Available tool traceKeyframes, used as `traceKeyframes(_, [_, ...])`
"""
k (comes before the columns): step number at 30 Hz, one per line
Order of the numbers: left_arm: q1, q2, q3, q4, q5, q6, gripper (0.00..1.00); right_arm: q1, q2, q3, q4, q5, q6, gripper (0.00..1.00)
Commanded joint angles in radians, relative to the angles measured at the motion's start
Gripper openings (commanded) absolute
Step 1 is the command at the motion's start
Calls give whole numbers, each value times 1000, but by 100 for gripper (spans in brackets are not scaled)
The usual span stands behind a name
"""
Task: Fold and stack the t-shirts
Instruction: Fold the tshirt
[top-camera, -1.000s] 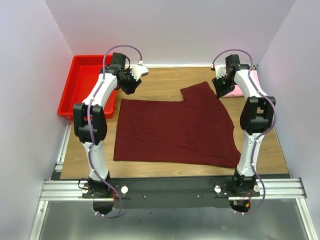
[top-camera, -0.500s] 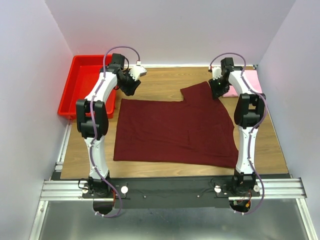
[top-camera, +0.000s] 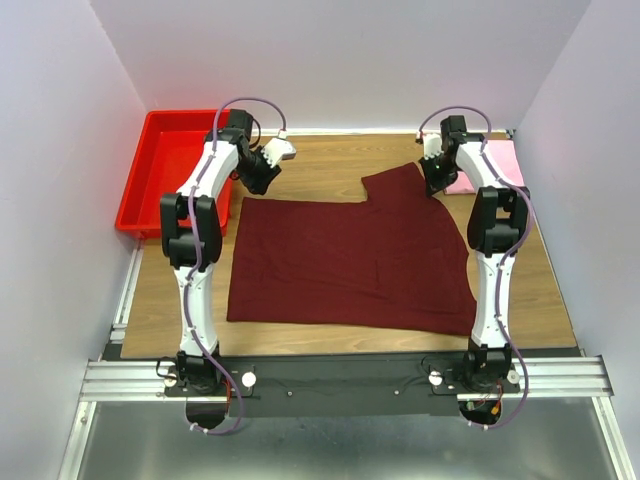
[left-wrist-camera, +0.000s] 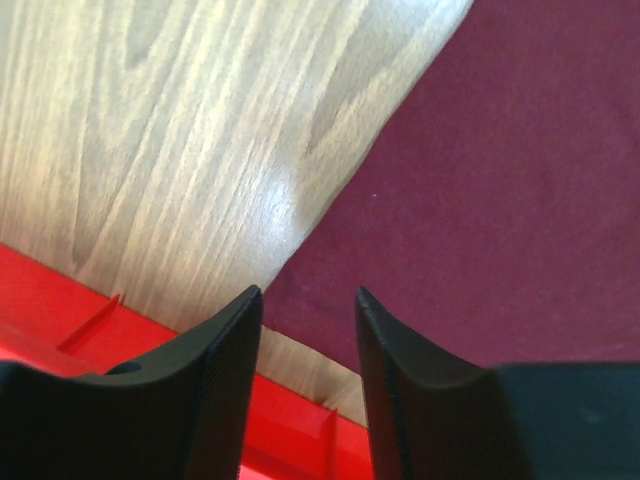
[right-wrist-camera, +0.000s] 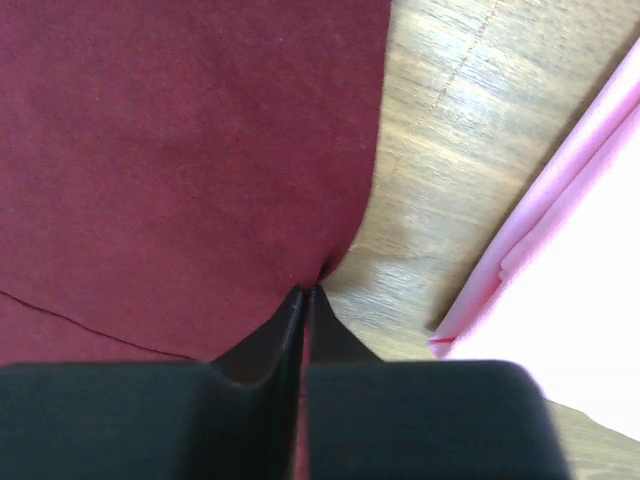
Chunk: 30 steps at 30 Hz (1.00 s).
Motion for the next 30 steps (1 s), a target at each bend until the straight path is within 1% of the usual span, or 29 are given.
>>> traceKeyframes(1, [9, 63, 49, -94, -41, 83, 47, -5, 39, -8, 0, -4, -7, 2])
traceKeyframes(2, [7, 69, 53, -101, -50, 96, 47, -5, 39, -5, 0, 1, -12, 1])
traceKeyframes(9, [7, 109, 84, -84, -137, 134, 50, -6, 54, 25, 3, 39, -21, 1])
traceKeyframes(12, [7, 148, 130, -84, -176, 143, 51, -5, 60, 27, 3, 57, -32, 1])
traceKeyframes(17, [9, 166, 139, -72, -194, 165, 51, -6, 63, 28, 8, 67, -41, 1])
traceKeyframes(24, [10, 198, 145, -117, -214, 202, 51, -6, 74, 45, 10, 85, -55, 1])
traceKeyframes(30, [15, 224, 145, -98, -263, 191, 49, -6, 91, 68, 14, 97, -65, 1])
